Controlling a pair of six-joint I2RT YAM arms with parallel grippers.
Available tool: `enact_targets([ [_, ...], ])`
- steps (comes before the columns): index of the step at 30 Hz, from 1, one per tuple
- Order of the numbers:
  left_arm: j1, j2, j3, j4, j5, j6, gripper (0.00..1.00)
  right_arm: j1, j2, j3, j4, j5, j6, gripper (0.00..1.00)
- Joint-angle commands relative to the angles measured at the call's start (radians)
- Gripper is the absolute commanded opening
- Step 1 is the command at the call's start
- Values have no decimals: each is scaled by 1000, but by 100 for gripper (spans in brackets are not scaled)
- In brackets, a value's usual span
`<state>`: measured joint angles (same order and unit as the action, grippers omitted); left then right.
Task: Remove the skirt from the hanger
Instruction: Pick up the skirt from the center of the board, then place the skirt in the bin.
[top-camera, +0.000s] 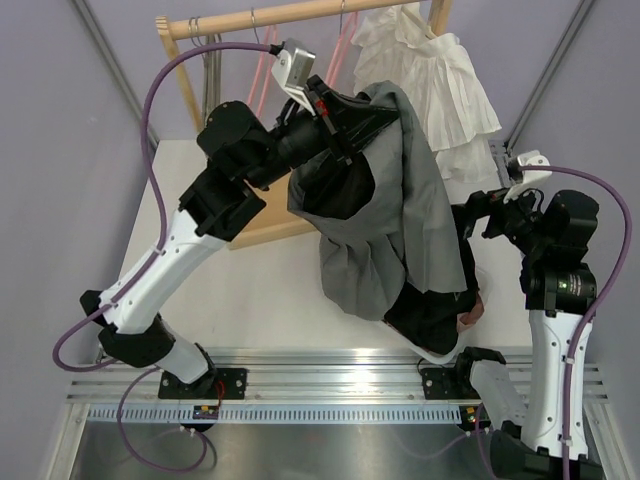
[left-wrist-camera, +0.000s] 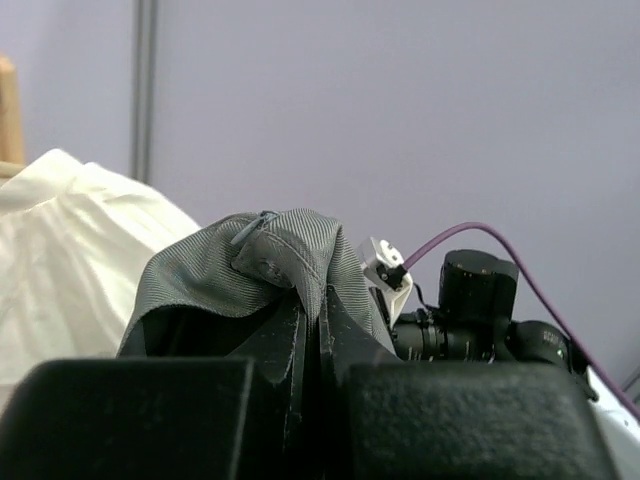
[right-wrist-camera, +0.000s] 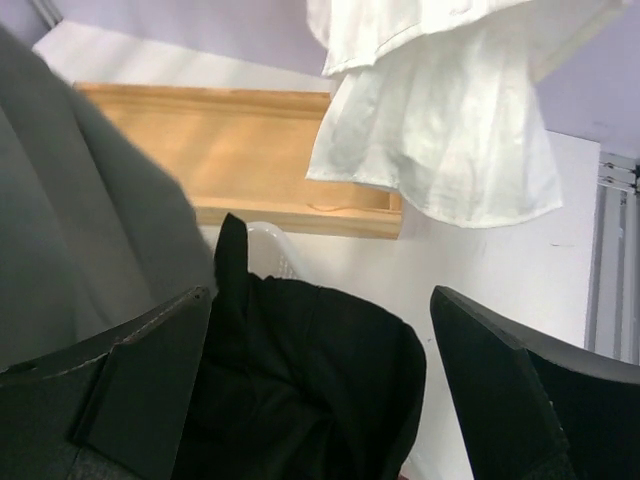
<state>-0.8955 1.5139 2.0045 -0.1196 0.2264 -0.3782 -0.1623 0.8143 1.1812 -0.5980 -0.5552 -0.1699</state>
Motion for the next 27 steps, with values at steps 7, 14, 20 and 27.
enact_targets([
  [7,-6,140,126,185,73,-94,0,-51,-43,18,92,110,141,99],
  [14,-20,264,336,225,54,-116,0,-83,-67,-9,121,130,164,99],
  [20,-49,272,353,307,-21,-59,0,-131,-76,-41,130,98,213,99],
  [27,-49,259,297,350,-24,-100,0,-141,-95,-45,129,100,208,99],
])
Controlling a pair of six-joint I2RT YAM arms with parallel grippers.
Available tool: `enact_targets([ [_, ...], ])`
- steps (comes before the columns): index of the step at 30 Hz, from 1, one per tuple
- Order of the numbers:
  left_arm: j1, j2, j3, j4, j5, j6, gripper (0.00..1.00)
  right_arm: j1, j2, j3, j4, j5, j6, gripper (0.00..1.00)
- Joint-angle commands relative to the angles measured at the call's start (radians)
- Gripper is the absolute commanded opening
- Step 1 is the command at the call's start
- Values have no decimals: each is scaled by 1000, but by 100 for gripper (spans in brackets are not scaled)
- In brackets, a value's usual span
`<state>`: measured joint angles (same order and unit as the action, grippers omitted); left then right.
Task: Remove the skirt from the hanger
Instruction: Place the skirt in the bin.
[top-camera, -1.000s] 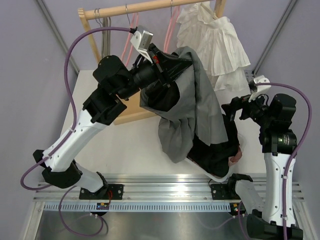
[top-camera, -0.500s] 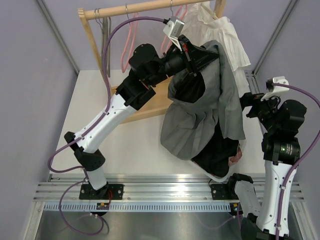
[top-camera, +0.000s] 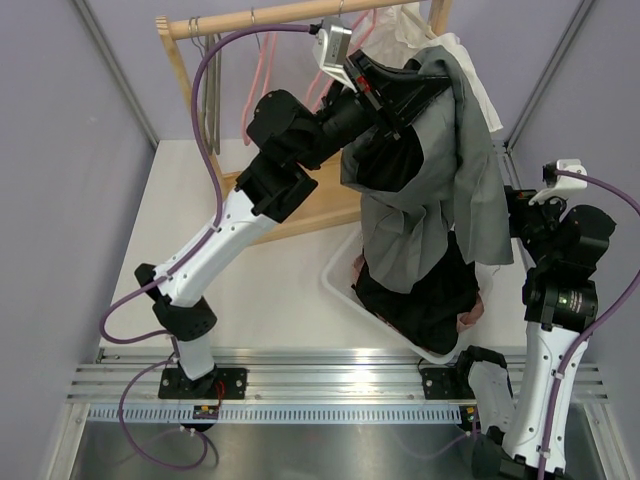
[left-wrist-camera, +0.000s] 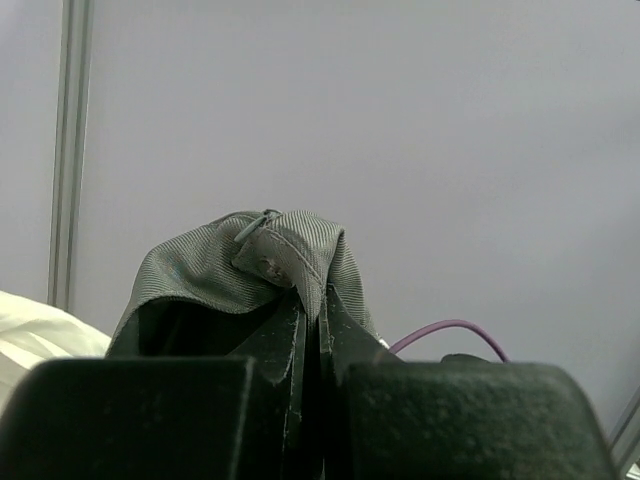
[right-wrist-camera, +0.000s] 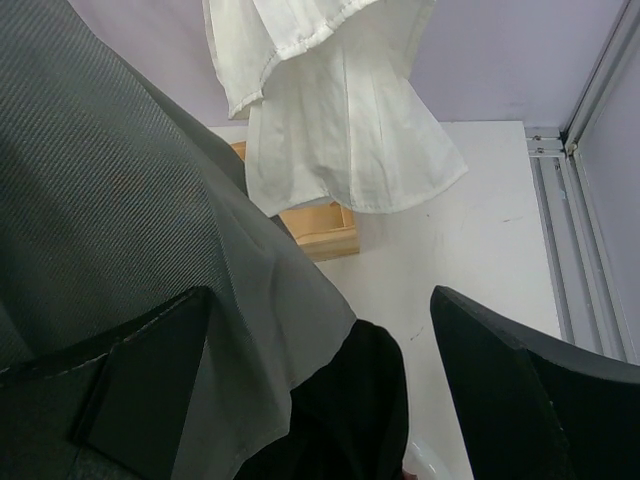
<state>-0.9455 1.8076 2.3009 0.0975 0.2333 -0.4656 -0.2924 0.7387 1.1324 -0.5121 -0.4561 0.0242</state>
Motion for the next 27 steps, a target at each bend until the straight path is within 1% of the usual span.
enact_targets([
  [1,1,-45,-24,137,-26,-21,0,-11,-21,4,43,-1,13,99],
  [4,1,-134,-194,177,-9,-50,0,-14,-28,0,40,4,3,100],
  [5,1,-163,-309,191,-8,-60,0,-14,-33,-2,41,4,5,99],
  [6,1,-228,-369,221,-9,-64,0,-14,-33,-6,43,2,5,100],
  [8,1,-295,-492,245,-20,-82,0,-16,-36,-10,44,0,5,99],
  [9,-1,-354,-611,269,-22,-88,0,-16,-38,-14,46,0,6,100],
  [11,1,-408,-717,277,-29,-103,0,-16,-42,-16,49,-1,10,99],
  [12,1,-459,-812,277,-29,-108,0,-16,-42,-19,49,-1,10,99],
  [14,1,-500,-903,294,-34,-126,0,-17,-44,-17,47,-4,6,100],
  [15,1,-534,-973,295,-32,-134,0,-17,-44,-17,49,-6,8,99],
  [19,1,-568,-1075,288,36,-191,0,-17,-36,-19,49,-9,6,99],
  [21,-1,-570,-1089,245,116,-209,0,-17,-36,-20,49,-13,5,100],
  [22,1,-570,-1094,184,162,-211,0,-17,-36,-22,49,-16,3,100],
  [24,1,-570,-1097,102,198,-200,0,-17,-35,-29,49,-53,-9,100],
  [25,1,-570,-1094,-6,207,-171,0,-17,-27,-33,40,-85,-18,99],
  [26,1,-570,-1094,-60,208,-153,0,-17,-19,-36,26,-190,-55,99],
  [27,1,-568,-1097,-103,209,-134,0,-17,-12,-34,9,-263,-114,99],
])
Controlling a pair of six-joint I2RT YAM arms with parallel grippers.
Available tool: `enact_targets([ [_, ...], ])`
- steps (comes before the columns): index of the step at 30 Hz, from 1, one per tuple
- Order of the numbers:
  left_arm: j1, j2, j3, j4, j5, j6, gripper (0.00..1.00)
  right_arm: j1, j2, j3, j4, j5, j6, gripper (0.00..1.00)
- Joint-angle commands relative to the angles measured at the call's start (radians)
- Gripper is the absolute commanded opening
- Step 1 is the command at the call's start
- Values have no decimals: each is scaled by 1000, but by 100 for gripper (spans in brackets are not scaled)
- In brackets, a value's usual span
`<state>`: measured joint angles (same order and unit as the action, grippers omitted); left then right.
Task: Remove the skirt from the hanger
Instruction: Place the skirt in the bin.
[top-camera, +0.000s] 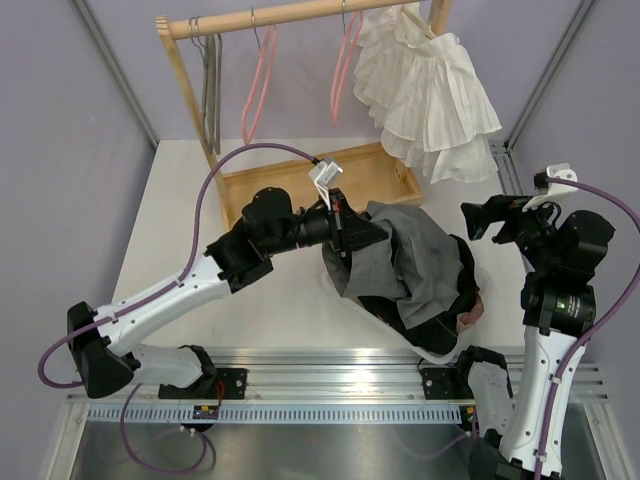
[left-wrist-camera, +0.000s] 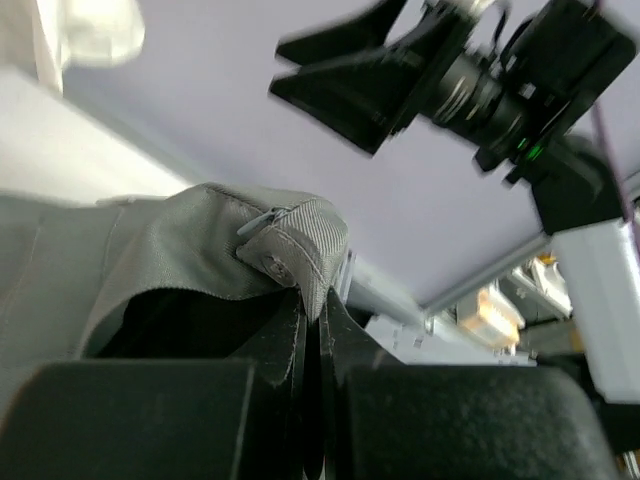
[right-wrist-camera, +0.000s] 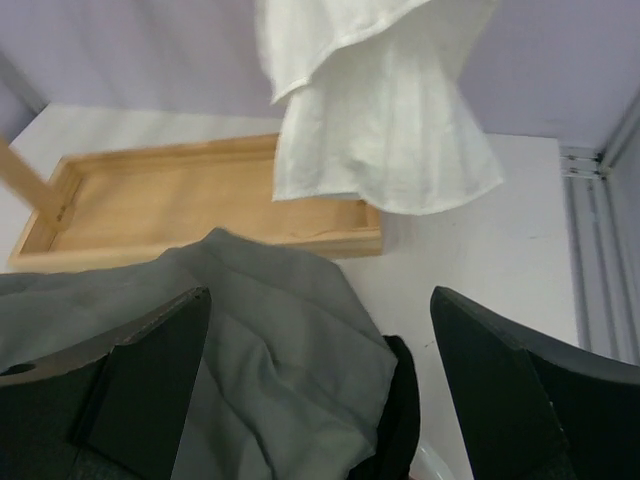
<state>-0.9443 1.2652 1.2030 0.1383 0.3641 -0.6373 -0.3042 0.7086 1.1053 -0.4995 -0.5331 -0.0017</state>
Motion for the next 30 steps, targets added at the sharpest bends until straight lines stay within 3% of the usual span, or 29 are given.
enact_targets([
  [1,-2,-26,-6,-242,76,71,0,-6,37,-10,-39,-252,-116,100],
  [2,-1,-23,-14,-279,76,89,0,-6,49,-15,-59,-374,-142,99],
  [5,-2,-15,-57,-362,64,128,0,-6,103,-7,-158,-528,-262,97],
  [7,-2,2,-72,-368,71,151,0,-6,132,-2,-215,-559,-346,96],
  [14,-7,245,93,-226,258,117,0,-6,101,-41,-77,-354,-222,98],
  [19,-8,529,193,-61,372,-8,0,-7,114,-55,-31,-186,-142,99],
  [23,-14,696,219,21,340,-91,0,-9,118,-79,-30,-202,-149,99],
  [30,-54,826,158,-54,149,-87,0,-9,127,-91,-33,-212,-167,99],
])
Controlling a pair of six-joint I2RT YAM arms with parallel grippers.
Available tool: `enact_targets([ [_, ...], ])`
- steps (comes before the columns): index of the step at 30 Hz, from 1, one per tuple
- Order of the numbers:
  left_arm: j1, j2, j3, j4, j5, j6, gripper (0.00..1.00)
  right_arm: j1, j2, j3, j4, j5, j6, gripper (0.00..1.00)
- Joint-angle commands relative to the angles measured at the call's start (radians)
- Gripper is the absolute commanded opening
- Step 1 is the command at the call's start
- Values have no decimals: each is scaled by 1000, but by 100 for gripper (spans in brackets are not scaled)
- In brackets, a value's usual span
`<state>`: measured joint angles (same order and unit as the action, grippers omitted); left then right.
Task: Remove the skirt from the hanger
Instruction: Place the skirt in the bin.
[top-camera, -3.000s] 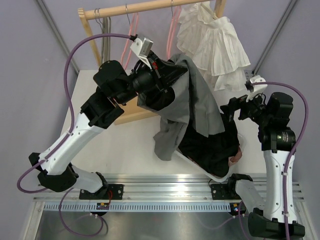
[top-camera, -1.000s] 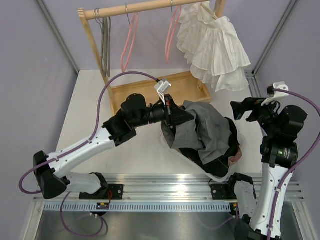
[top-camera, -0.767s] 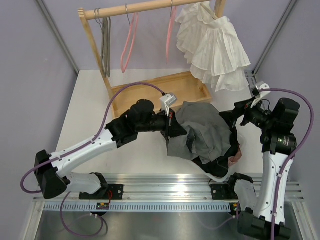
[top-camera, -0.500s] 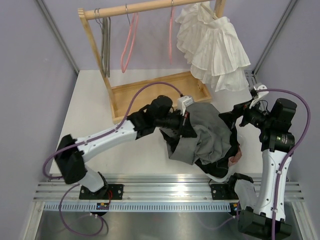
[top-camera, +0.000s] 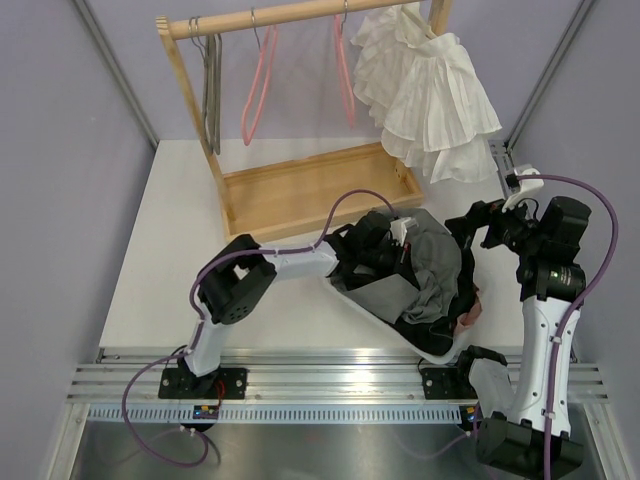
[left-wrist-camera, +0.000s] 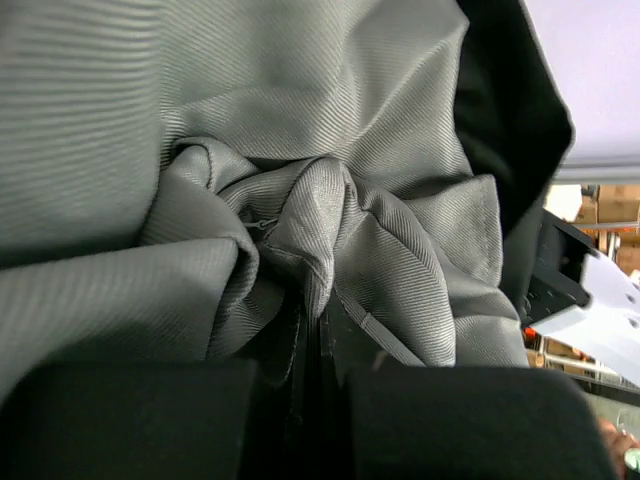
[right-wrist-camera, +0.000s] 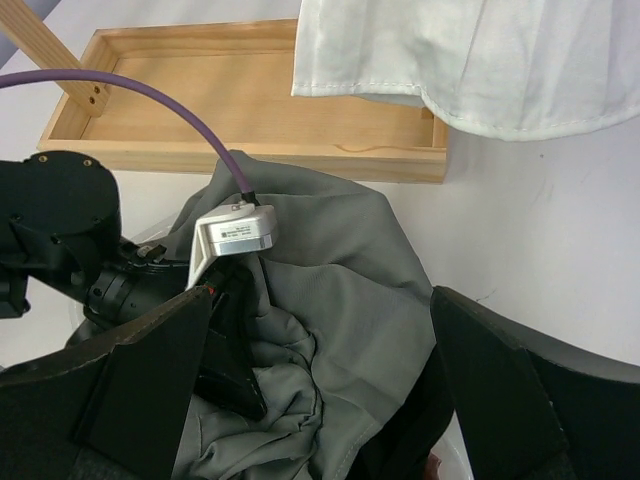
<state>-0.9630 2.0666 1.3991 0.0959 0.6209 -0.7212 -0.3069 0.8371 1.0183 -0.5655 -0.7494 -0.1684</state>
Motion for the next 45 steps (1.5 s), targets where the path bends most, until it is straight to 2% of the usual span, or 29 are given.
enact_targets([
  [1,-39,27,-57,-15,-131,-1,0,-6,3,-6,32,1,-2,99],
  [6,-56,68,-112,-51,-237,9,1,-6,26,-4,19,-25,-8,99],
  [9,-60,116,-98,-87,-240,12,6,-6,37,-6,7,-36,-26,99],
  [13,-66,87,-140,-76,-254,12,24,-6,59,-1,-28,-56,-54,99],
  [14,-68,69,-153,-65,-260,20,37,-6,65,0,-33,-60,-63,99],
  [16,-66,-1,-198,-56,-285,37,48,-8,69,5,-39,-74,-69,99],
  [17,-66,-29,-213,-48,-293,46,57,-6,72,6,-40,-76,-74,99],
  [21,-68,-187,-249,-30,-331,143,71,-6,76,14,-53,-82,-83,99],
  [24,-68,-296,-227,-61,-349,215,79,-6,80,26,-79,-93,-115,99],
  [30,-68,-416,-170,-93,-316,293,82,-6,94,81,-183,-180,-308,99],
  [34,-68,-473,-181,-93,-297,310,83,-6,131,115,-278,-243,-521,100],
  [37,-68,-532,-216,-120,-331,327,83,-5,190,131,-329,-274,-629,99],
  [41,-66,-602,-259,-150,-449,353,84,-1,302,166,-424,-324,-729,99],
  [45,-65,-696,-278,-170,-529,376,84,70,381,172,-387,-263,-715,98],
])
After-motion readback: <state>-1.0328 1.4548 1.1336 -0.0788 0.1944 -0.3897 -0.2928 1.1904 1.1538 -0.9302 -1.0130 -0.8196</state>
